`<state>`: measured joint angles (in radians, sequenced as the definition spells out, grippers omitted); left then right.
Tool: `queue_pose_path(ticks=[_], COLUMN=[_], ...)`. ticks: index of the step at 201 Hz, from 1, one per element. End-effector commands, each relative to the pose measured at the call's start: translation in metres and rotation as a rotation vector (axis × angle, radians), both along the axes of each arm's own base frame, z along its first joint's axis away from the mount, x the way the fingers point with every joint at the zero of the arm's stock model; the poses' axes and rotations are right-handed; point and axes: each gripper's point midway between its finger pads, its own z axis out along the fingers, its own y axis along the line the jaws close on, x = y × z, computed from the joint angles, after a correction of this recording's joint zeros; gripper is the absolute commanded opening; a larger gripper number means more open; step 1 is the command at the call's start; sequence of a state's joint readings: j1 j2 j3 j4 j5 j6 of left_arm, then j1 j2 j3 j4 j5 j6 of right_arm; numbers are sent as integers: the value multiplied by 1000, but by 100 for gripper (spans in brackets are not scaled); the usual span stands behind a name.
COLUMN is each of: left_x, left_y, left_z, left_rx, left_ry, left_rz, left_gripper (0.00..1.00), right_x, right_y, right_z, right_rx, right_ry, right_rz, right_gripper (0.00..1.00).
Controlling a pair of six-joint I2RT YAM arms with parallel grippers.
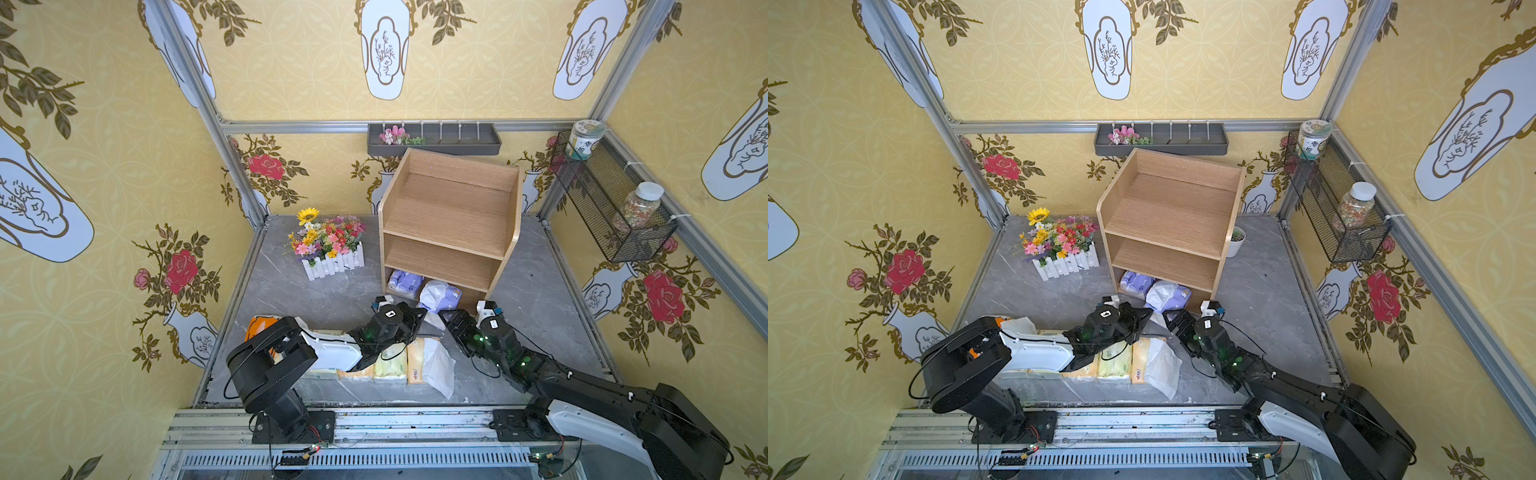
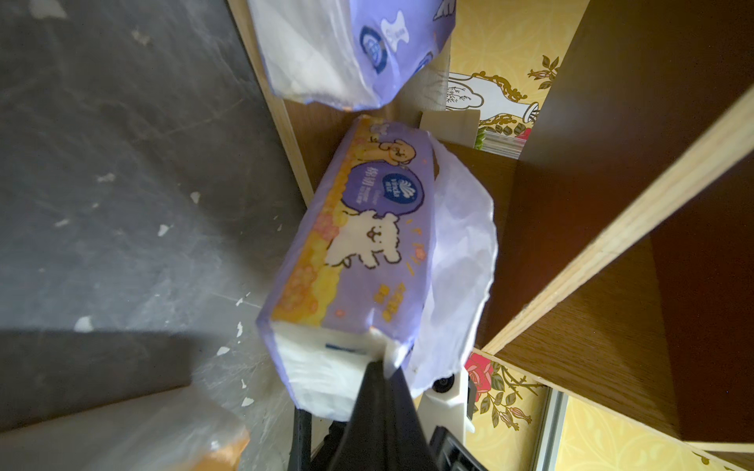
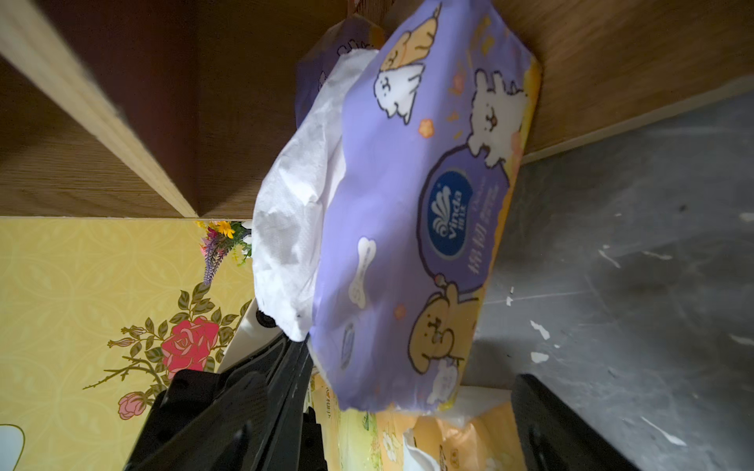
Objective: Remove the tissue boxes from the shelf
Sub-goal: Pick up a box of tissues from the shelf.
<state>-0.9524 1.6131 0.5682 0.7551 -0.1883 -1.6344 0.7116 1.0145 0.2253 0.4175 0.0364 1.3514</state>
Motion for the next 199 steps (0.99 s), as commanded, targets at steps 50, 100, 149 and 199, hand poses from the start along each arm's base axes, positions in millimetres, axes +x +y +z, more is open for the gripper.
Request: queue_pose_path(ticks=[50,100,149,199], left_x=[0,0,-1,-2], left_y=[-1,0,2,2], left_z=[8,8,6,8], left_rx=[-28,-28,-32,-39], left_ry=[-16,-17,-5,-4], left_rz=[-5,0,6,11], left_gripper=[0,0,0,0], right_x=[25,33,37,40], right_y=[6,3,7,10], right_z=[13,15,12,8], right_rx=[170,188,178,202], right_ry=[-61,-79,-74,-77], right_rz=[-106,-152,-153,-149], right_gripper=[98,87,77,62])
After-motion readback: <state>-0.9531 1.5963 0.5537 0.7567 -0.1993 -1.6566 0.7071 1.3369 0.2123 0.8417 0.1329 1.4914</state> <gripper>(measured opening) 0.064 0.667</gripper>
